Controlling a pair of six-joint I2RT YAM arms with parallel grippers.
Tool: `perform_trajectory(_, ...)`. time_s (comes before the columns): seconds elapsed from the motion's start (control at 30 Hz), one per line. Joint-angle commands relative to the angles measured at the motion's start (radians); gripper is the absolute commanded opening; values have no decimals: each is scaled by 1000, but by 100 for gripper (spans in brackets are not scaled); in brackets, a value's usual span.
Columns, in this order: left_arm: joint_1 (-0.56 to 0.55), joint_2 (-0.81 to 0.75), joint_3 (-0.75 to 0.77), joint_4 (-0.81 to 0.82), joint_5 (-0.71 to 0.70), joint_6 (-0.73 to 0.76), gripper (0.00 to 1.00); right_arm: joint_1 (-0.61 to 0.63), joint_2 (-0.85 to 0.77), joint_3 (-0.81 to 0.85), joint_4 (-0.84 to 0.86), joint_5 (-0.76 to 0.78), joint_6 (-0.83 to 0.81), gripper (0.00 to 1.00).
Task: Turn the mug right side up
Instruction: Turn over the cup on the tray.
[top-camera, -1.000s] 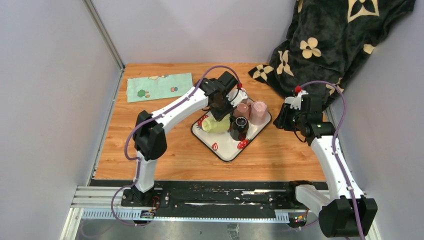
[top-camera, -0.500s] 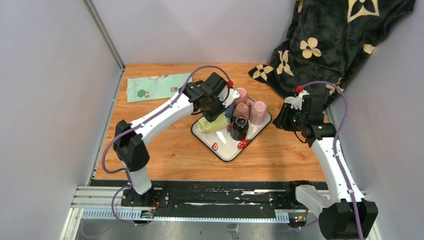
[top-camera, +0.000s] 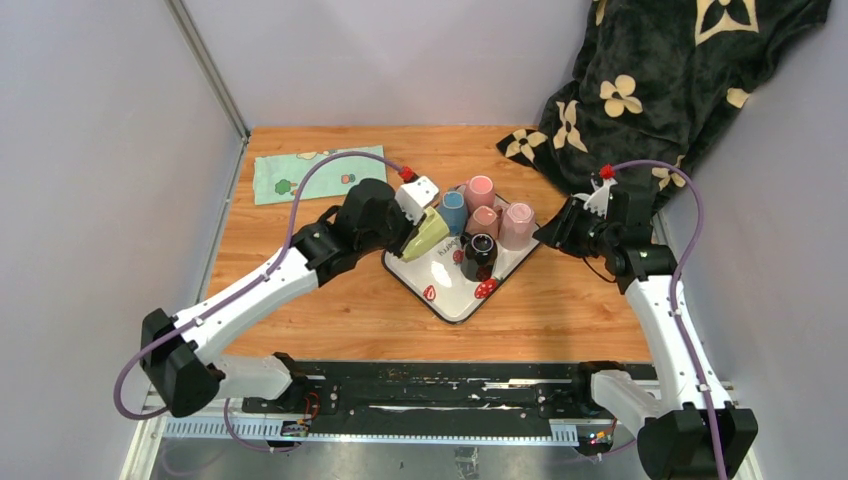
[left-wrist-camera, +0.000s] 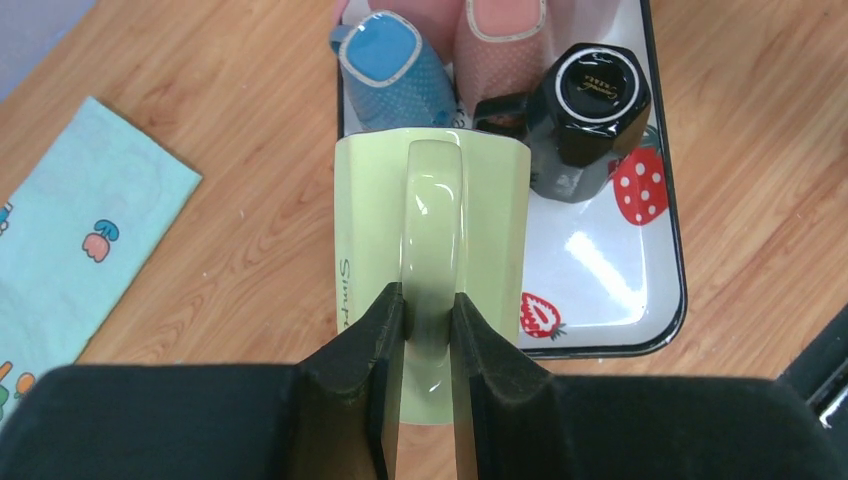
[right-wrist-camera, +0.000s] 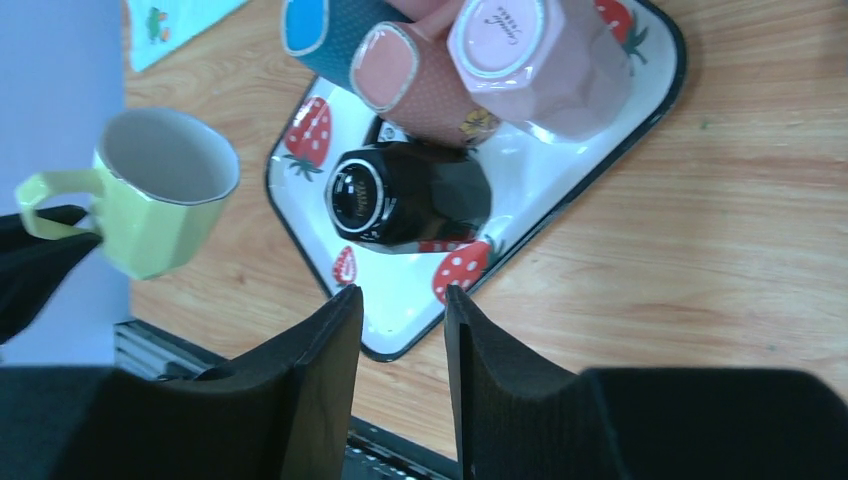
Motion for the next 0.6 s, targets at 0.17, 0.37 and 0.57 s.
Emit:
perform_trajectory(0.17,-8,-217,-292,545,50,109,0,18,33,58,26,-80,276,41)
perform_trajectory(0.37,-8,-240,-356,599,67,228,0,53,80,71,25,-67,389,41)
perform_trajectory(0.57,-8,-247,-423,698,65,317,0,127,172,132,-7,-39,503,42)
